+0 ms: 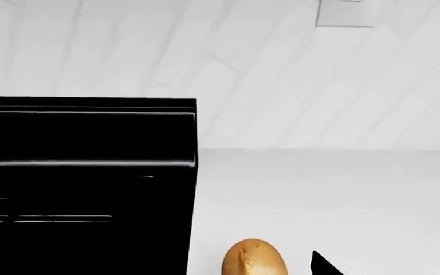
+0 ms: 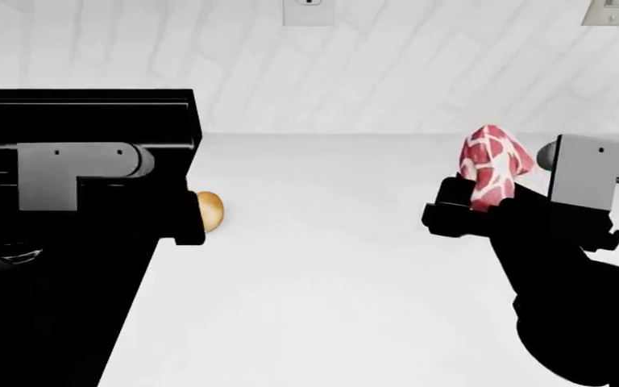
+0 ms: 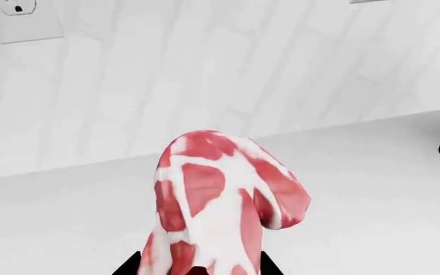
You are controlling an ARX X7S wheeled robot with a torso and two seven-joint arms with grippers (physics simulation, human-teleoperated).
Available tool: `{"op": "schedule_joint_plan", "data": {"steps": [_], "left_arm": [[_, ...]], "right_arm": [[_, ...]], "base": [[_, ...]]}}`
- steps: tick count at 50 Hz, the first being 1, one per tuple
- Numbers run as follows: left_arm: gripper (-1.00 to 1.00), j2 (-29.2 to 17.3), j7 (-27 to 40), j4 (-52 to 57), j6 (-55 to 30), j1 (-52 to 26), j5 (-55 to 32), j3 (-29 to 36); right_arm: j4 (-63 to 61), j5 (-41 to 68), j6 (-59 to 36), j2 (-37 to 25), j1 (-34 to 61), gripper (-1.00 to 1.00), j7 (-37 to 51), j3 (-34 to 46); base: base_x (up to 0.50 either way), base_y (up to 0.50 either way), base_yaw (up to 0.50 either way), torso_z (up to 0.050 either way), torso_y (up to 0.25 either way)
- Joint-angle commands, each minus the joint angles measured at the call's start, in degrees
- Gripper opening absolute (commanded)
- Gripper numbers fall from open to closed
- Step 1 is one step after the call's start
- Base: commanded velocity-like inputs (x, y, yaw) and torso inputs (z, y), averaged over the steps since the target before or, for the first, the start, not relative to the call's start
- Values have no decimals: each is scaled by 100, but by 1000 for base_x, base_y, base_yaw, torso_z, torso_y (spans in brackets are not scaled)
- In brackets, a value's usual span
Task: Place both pans onto different burners. Then place the onion and the lamb chop on different pans.
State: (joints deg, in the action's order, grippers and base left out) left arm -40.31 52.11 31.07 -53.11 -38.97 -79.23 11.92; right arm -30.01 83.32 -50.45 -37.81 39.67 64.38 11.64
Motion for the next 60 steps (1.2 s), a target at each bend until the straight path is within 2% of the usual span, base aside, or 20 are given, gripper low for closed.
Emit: {"op": "schedule_joint_plan", "data": {"steps": [1, 10, 23, 60], "left_arm": [[100, 701, -355, -745, -56, -415, 618, 648], [100, 990, -809, -1323, 99, -545, 1183, 1061], [100, 1230, -993, -1588, 80, -717, 1410, 1394], [100, 1631, -1595, -2984, 558, -657, 2084, 1854]], "right_arm": [[-423, 78, 130, -272, -431, -100, -126, -318], [-364, -49, 239, -258, -572, -100, -285, -346], [-337, -142, 332, -257, -698, -100, -409, -361], [-325, -211, 448, -266, -819, -100, -505, -350]], "base": [[21, 0, -16, 0, 0], [14, -7, -20, 0, 0], [4, -11, -16, 0, 0], [1, -9, -9, 0, 0]]}}
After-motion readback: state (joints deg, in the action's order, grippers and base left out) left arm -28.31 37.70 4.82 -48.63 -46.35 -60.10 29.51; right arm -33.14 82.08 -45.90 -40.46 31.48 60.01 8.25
